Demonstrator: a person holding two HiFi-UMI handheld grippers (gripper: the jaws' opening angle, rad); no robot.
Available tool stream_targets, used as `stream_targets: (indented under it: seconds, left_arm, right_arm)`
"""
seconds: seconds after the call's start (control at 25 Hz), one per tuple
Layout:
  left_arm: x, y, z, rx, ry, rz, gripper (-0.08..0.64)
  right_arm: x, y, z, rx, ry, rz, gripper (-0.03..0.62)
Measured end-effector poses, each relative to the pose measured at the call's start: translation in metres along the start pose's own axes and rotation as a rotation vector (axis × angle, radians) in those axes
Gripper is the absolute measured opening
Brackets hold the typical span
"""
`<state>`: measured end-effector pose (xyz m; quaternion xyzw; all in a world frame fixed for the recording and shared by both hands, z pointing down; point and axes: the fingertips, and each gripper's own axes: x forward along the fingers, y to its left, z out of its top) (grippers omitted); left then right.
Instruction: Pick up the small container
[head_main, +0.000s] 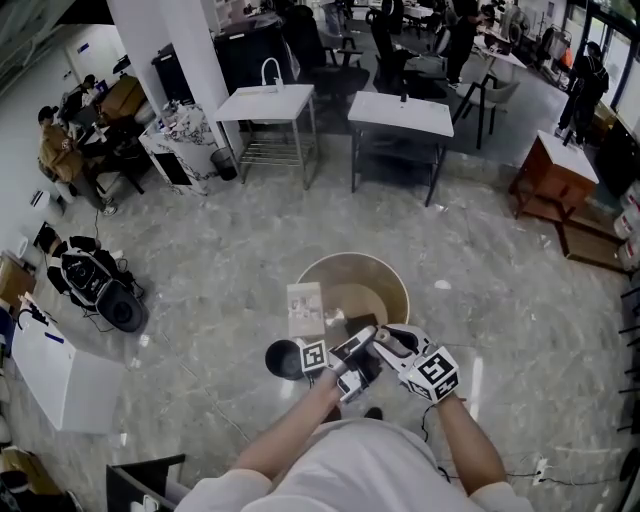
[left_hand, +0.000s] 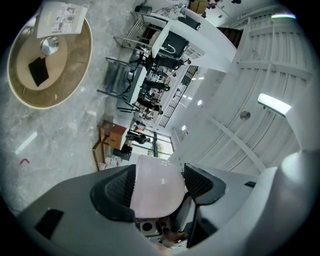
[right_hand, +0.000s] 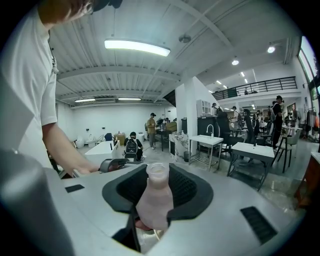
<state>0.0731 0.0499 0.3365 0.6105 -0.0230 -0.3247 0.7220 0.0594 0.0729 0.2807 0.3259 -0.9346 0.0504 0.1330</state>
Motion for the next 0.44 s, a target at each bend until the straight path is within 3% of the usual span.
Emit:
stream_targets:
  seconds: [0.44]
  left_arm:
    - [-0.0032,0.0040,-0.0025,-0.004,0.000,0.002,0.314]
  right_arm:
    - [-0.0003,0.0024,-0.0062,0.012,-0.008,0.003,0.149]
